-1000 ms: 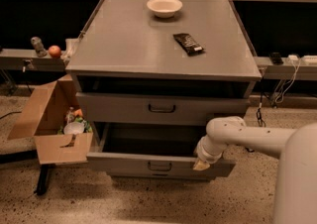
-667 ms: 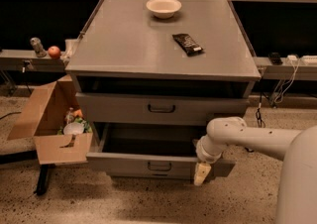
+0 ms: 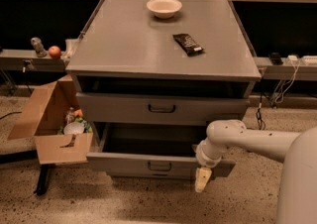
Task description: Open middle drawer
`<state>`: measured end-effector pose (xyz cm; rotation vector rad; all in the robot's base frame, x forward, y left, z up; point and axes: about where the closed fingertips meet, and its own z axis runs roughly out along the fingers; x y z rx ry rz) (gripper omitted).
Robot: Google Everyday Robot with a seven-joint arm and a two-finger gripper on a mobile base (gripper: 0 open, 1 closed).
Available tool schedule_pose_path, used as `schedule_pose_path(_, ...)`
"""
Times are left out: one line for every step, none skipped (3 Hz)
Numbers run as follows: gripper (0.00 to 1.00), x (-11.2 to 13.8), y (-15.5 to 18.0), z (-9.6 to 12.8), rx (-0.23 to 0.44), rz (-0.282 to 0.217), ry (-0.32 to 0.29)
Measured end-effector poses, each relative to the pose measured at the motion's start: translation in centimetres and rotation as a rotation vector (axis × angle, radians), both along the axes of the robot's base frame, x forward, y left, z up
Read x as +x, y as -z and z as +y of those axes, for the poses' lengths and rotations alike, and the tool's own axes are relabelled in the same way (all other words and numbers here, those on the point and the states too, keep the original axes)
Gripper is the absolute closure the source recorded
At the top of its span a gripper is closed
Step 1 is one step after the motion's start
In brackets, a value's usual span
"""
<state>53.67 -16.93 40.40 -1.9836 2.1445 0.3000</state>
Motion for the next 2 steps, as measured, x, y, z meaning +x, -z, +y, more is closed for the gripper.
schedule_pose_path(0.00,-3.7,-0.1,0.4,0.017,0.031,-0.038)
schedule_pose_path(0.23,-7.1,0.0,0.8,0.032,0.055,-0.068)
